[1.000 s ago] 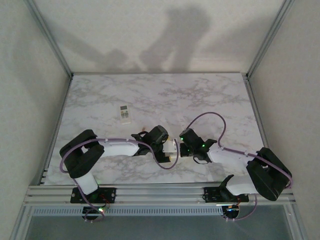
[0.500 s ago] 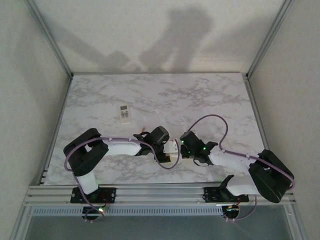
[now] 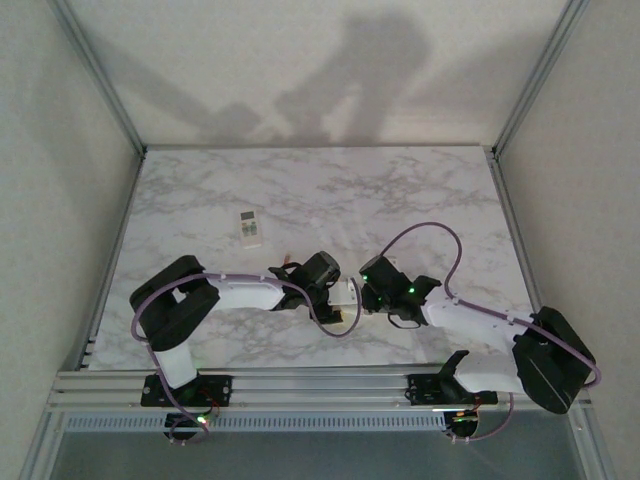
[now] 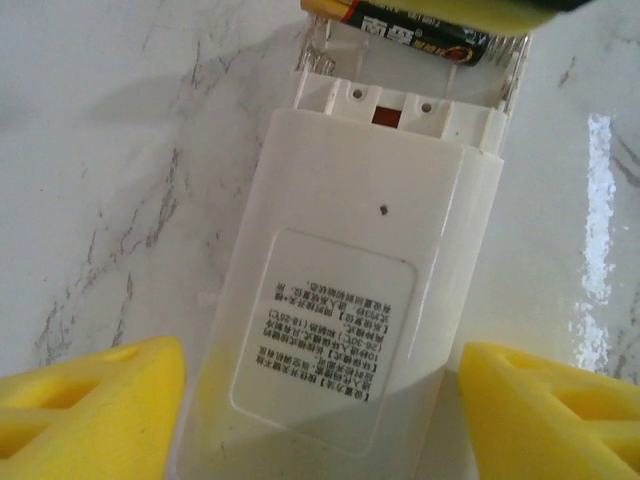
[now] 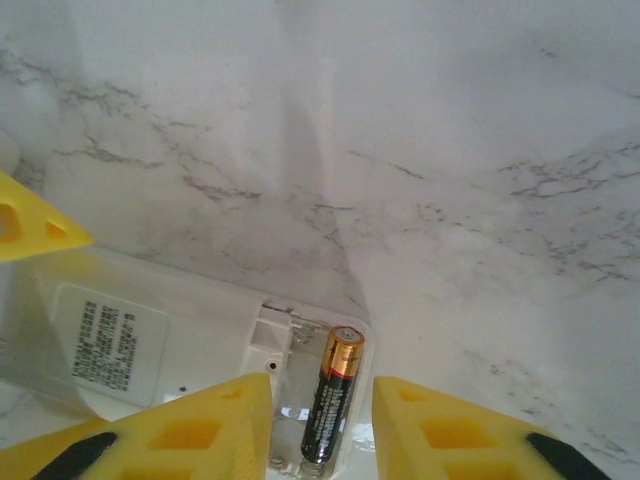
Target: Load the batteries into the remote control
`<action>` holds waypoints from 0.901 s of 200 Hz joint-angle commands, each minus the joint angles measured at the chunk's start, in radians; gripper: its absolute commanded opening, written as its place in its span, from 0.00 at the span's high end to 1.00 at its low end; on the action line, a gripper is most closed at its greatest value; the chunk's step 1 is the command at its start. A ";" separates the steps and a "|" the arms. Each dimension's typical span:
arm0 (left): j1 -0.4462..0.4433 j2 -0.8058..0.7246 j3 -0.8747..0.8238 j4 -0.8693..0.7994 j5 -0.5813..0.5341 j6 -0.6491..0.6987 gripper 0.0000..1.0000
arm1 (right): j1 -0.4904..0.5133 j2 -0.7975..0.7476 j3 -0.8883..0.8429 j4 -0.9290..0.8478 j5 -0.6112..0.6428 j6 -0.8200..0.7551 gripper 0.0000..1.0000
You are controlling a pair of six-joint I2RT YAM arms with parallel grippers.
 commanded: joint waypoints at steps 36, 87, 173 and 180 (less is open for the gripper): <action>-0.005 0.040 0.029 -0.030 0.016 0.009 0.31 | -0.030 0.022 0.053 -0.069 0.015 0.097 0.76; -0.005 0.042 0.019 -0.019 0.017 0.003 0.33 | -0.068 0.071 0.034 0.009 -0.068 0.125 0.78; -0.005 0.046 0.018 -0.015 0.010 -0.002 0.35 | -0.069 0.109 0.021 0.023 -0.076 0.117 0.84; -0.005 0.048 0.020 -0.017 0.011 -0.002 0.35 | -0.070 0.114 0.020 0.025 -0.076 0.117 0.84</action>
